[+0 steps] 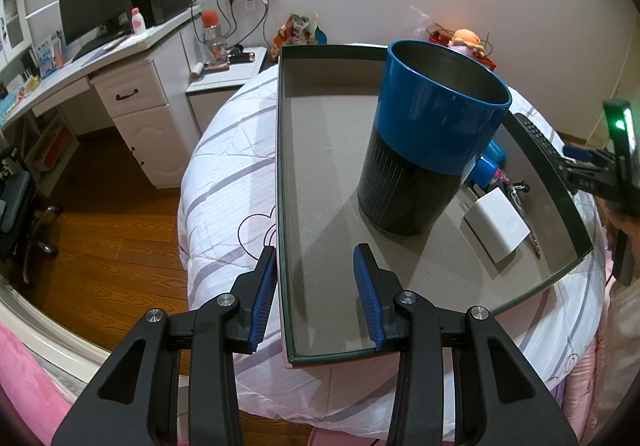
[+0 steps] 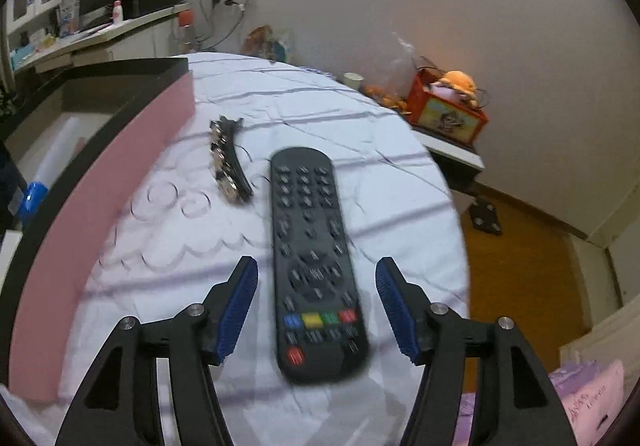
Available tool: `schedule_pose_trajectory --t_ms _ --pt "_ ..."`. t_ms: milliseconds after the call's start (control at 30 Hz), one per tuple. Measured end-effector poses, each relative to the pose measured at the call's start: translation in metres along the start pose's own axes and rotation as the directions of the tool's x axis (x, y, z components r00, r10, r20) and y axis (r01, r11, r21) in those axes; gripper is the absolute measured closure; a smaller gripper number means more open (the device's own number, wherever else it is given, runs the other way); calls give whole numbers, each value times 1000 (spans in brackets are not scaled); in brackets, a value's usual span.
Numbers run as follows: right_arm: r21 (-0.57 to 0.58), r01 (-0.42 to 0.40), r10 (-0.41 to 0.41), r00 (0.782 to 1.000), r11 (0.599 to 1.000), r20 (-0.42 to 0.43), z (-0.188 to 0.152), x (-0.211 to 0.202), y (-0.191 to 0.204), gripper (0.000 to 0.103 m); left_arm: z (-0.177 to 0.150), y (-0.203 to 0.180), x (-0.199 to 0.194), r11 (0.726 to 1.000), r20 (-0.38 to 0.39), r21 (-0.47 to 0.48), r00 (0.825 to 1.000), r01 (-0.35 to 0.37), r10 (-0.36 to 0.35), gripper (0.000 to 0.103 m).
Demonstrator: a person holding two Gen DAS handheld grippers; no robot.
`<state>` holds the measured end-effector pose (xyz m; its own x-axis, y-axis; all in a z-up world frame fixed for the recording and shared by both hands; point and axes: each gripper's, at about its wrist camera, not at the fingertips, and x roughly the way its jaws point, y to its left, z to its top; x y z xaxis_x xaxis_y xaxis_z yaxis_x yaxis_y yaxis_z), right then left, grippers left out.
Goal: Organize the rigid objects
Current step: 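Move the right gripper to the black remote and grasp it, then carry the remote into the tray beside the highlighter and release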
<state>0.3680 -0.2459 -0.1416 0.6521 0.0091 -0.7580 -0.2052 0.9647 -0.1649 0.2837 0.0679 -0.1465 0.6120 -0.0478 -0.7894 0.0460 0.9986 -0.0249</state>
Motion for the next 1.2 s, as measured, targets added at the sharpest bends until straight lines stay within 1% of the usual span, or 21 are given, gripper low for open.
schedule_pose_trajectory --t_ms 133,333,400,433,633,800,833,900,1000,1033,1067,1100,1200 --pt "-1 -29 29 999 1000 -27 5 14 1 40 0 0 0 1000 0 1 1000 0 0 64" --pt "82 -128 130 991 988 -21 2 20 -12 41 0 -1 0 1000 1 0 1000 -1 1 65" --pt "87 -136 138 990 987 -23 0 16 -12 50 0 0 0 1000 1 -1 1000 0 0 65" --pt "84 -136 139 990 987 -24 0 15 -12 59 0 -1 0 1000 2 -3 1000 -1 1 65" --pt "103 -123 126 992 987 -22 -6 5 -7 59 0 0 -1 1000 7 -8 1000 -4 4 65" --pt "102 -122 123 992 987 -4 -9 -8 -3 59 -1 4 -2 1000 9 -15 1000 -11 11 73" --pt "104 -128 129 992 986 -4 -10 -10 -3 59 -1 5 -2 1000 9 -15 1000 -9 9 74" --pt "100 -144 145 989 985 -3 -11 -16 -1 59 -1 6 -2 1000 10 -16 1000 -19 19 80" --pt "94 -148 147 989 985 15 -11 -25 1 59 -1 8 -2 999 14 -23 1000 -25 26 85" --pt "94 -148 147 989 984 22 -11 -28 2 59 -1 10 -2 999 15 -26 1000 -24 24 85" --pt "93 -146 144 989 985 34 -11 -32 2 59 -1 11 -2 999 17 -30 1000 -19 20 87" --pt "90 -143 139 989 986 46 -10 -37 3 59 -1 13 -1 999 19 -38 999 -25 26 92" --pt "86 -141 134 988 986 77 -9 -50 5 59 -2 15 -1 999 24 -45 1000 -17 18 94"
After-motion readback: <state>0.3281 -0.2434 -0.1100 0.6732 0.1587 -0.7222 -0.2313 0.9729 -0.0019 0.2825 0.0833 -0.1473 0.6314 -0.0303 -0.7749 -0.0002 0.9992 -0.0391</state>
